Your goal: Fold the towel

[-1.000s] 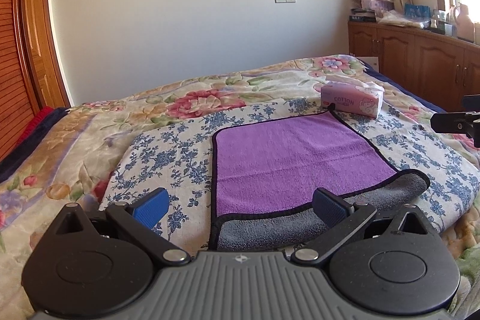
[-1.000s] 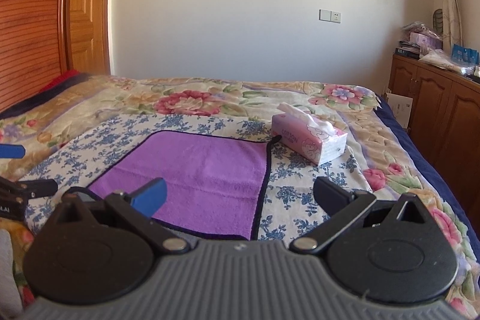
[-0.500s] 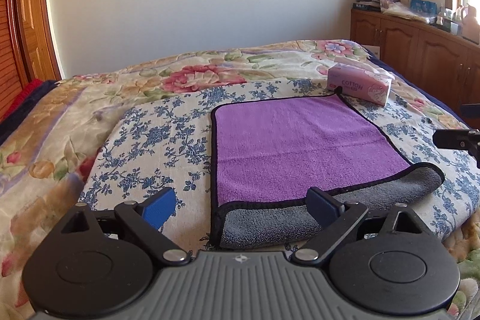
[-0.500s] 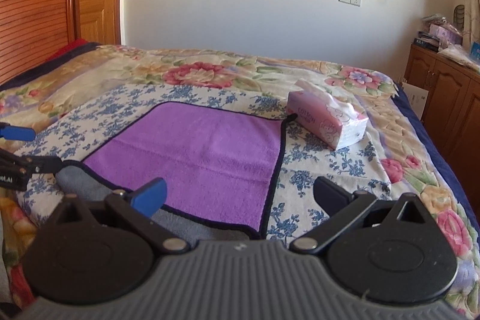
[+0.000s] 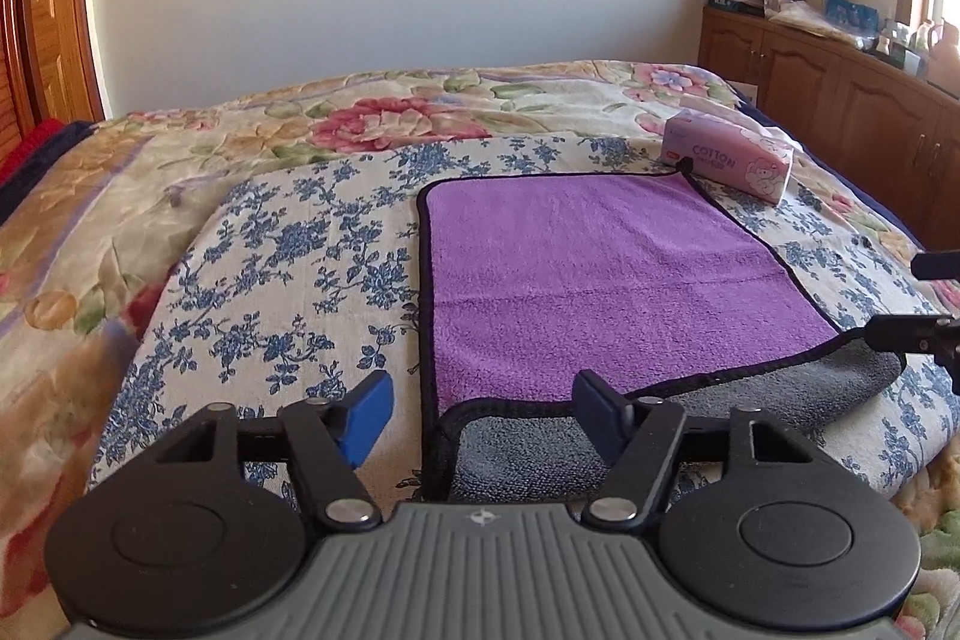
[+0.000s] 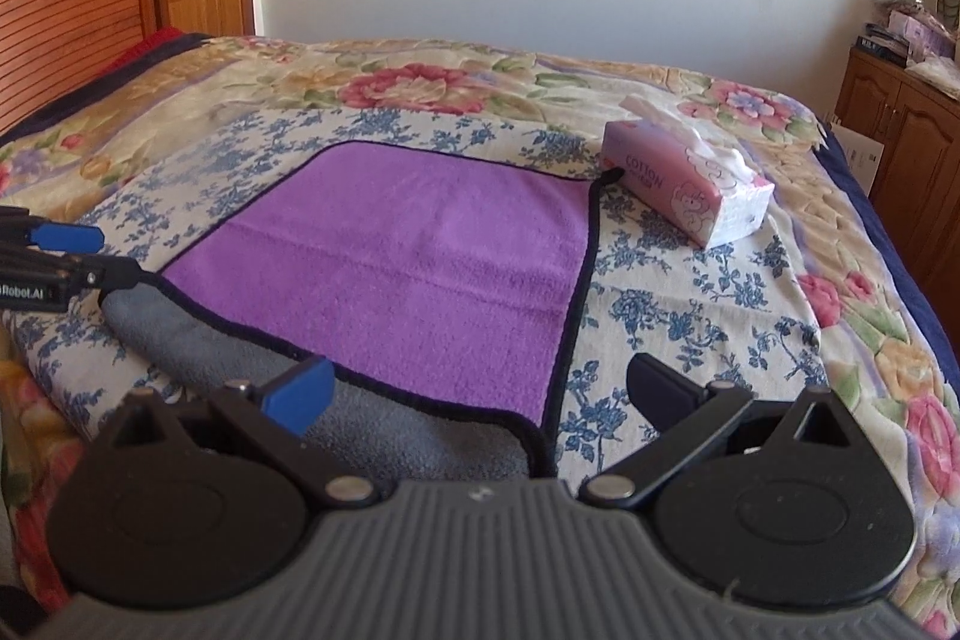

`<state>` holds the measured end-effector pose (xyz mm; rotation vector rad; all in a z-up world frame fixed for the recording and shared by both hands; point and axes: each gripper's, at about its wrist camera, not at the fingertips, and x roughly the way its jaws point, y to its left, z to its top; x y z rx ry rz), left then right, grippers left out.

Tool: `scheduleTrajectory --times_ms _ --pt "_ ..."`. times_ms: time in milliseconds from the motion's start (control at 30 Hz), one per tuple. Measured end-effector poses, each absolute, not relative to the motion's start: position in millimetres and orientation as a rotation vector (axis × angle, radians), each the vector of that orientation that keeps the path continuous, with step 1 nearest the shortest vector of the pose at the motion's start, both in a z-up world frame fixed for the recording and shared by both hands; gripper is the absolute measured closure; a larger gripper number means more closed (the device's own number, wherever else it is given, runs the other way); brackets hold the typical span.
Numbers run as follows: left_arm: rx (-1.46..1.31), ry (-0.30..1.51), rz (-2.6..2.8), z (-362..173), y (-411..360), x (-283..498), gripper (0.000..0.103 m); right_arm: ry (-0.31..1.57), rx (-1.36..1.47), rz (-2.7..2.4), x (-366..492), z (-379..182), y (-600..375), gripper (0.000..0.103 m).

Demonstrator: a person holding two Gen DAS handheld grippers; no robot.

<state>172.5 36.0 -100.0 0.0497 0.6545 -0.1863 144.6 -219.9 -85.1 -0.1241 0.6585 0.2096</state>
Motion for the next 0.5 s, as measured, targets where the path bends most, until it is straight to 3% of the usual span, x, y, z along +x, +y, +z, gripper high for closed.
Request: scheduleTrajectory --times_ms 267,333,500 --pt "-0.028 0.713 -0.172 -107 47 183 0.056 0.714 -0.106 0.209 153 -93 -223 0.000" --pt "-0.036 0.731 -0.180 -110 48 184 0.065 0.728 -0.093 0.213 155 -94 -225 0.000" --pt "-0.028 0.754 -0.188 -114 46 183 0.073 0.760 -0.067 0.225 159 -98 -229 0.000"
